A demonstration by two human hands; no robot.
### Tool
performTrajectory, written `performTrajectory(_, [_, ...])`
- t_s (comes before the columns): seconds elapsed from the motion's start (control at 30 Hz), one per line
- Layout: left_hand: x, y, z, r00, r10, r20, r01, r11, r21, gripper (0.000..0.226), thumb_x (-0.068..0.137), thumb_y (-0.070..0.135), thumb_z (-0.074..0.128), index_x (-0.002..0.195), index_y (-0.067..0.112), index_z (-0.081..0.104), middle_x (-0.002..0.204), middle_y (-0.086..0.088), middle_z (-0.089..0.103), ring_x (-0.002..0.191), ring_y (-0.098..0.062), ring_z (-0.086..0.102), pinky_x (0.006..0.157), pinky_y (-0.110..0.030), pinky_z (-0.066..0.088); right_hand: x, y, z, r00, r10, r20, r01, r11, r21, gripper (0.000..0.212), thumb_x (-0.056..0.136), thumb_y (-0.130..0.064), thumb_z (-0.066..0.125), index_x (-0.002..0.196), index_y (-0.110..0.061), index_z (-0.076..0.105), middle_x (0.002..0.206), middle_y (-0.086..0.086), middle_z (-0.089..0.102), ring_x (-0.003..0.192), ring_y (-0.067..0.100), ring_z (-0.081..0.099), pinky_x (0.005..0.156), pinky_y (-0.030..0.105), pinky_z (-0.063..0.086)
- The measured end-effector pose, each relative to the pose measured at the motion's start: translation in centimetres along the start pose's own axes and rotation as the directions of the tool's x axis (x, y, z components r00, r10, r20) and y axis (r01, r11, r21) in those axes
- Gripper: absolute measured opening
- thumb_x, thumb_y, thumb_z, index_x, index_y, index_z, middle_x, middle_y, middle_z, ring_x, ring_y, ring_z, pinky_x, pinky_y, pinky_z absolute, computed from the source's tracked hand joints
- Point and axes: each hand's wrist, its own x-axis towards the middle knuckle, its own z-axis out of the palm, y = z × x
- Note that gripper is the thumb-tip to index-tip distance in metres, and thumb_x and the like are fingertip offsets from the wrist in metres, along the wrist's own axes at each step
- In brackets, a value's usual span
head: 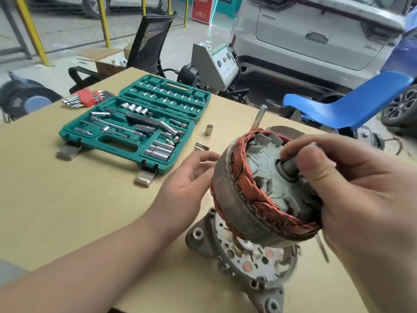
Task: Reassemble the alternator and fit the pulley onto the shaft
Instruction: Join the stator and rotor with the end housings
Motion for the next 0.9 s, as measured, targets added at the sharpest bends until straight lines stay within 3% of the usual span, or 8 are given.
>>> performTrajectory(0.03, [-0.1, 0.1, -0.2, 1.0, -0.005, 0.007, 0.005, 0.999, 0.041, 0.02, 0.109, 0.026, 0.058, 0.125, 0.03, 0.07, 0.113, 0.01, 0.078, 0.109, -0.011, 0.071, 0.092, -0.026, 0.058, -2.4, 0.5, 0.1, 0.993, 0.099, 0.067, -0.096, 0.995, -0.04, 0.013, 0.093, -0.032, 0.072, 0.093, -0.024, 0.081, 0.086, 0.003, 0.078, 0.077, 0.023, 0.073, 0.064, 0.032, 0.057])
performTrajectory(0.13, [-1.8, 0.1, -1.5, 0.999, -0.014, 0.034, 0.011, 0.996, 0.089, 0.023, 0.108, 0.029, 0.061, 0.129, 0.031, 0.069, 0.124, 0.014, 0.074, 0.121, -0.002, 0.065, 0.106, -0.031, 0.052, -3.3, 2.7, -0.9, 0.989, 0.062, 0.131, -0.054, 0.996, -0.068, 0.008, 0.093, -0.027, 0.073, 0.094, -0.025, 0.081, 0.089, 0.0, 0.078, 0.079, 0.022, 0.073, 0.069, 0.036, 0.056])
performTrajectory(0.2, [-4.3, -0.2, -2.9, 1.0, -0.004, 0.029, 0.0, 0.991, 0.131, 0.036, 0.095, 0.047, 0.065, 0.13, 0.042, 0.067, 0.13, 0.021, 0.069, 0.128, 0.001, 0.06, 0.107, -0.035, 0.05, -3.1, 3.6, -1.5, 0.989, 0.081, 0.125, -0.072, 0.995, -0.074, 0.01, 0.092, -0.032, 0.072, 0.095, -0.026, 0.079, 0.093, -0.002, 0.078, 0.084, 0.024, 0.073, 0.072, 0.037, 0.054])
performTrajectory(0.33, [-8.9, -0.5, -4.1, 0.984, -0.043, 0.174, -0.057, 0.845, 0.532, 0.079, 0.065, 0.103, 0.053, 0.135, 0.071, 0.041, 0.136, 0.044, 0.047, 0.127, 0.015, 0.048, 0.095, -0.025, 0.049, -4.6, 3.9, -2.1, 0.974, 0.102, 0.203, -0.075, 0.988, -0.137, 0.014, 0.093, -0.035, 0.068, 0.093, -0.025, 0.079, 0.101, 0.001, 0.077, 0.093, 0.027, 0.073, 0.076, 0.037, 0.053])
performTrajectory(0.4, [-9.4, -0.8, -3.6, 0.964, -0.107, 0.244, -0.068, 0.786, 0.614, 0.095, 0.054, 0.112, 0.046, 0.139, 0.074, 0.027, 0.141, 0.049, 0.034, 0.134, 0.017, 0.037, 0.105, -0.025, 0.044, -4.7, 3.4, -2.5, 0.974, 0.097, 0.203, -0.068, 0.987, -0.146, 0.016, 0.094, -0.035, 0.067, 0.094, -0.024, 0.079, 0.104, 0.004, 0.076, 0.097, 0.028, 0.072, 0.077, 0.04, 0.053])
performTrajectory(0.6, [-8.1, -1.2, -1.9, 0.935, -0.165, 0.315, -0.088, 0.75, 0.655, 0.136, 0.038, 0.108, 0.063, 0.157, 0.063, 0.017, 0.145, 0.049, 0.026, 0.143, 0.016, 0.019, 0.123, -0.03, 0.03, -5.3, 3.1, -4.1, 0.965, 0.097, 0.245, -0.055, 0.983, -0.173, 0.036, 0.095, -0.065, 0.061, 0.095, -0.034, 0.078, 0.105, 0.002, 0.076, 0.108, 0.026, 0.07, 0.087, 0.044, 0.052])
performTrajectory(0.73, [-6.7, -1.6, -1.8, 0.905, -0.176, 0.388, -0.194, 0.64, 0.744, 0.144, 0.031, 0.103, 0.065, 0.157, 0.061, 0.009, 0.132, 0.053, 0.017, 0.135, 0.014, 0.018, 0.121, -0.026, 0.023, -6.3, 3.3, -5.2, 0.972, 0.11, 0.206, -0.083, 0.987, -0.136, 0.028, 0.095, -0.051, 0.066, 0.096, -0.026, 0.079, 0.103, 0.005, 0.076, 0.1, 0.025, 0.072, 0.083, 0.036, 0.054])
performTrajectory(0.9, [-4.8, -1.4, -1.5, 0.893, -0.18, 0.413, -0.205, 0.653, 0.729, 0.143, 0.034, 0.092, 0.076, 0.161, 0.047, 0.029, 0.114, 0.055, 0.015, 0.115, 0.01, 0.023, 0.111, -0.028, 0.029, -6.5, 3.9, -5.4, 0.971, 0.19, 0.145, -0.181, 0.981, -0.074, 0.024, 0.089, -0.042, 0.07, 0.098, -0.023, 0.081, 0.088, 0.005, 0.078, 0.079, 0.026, 0.073, 0.073, 0.045, 0.058])
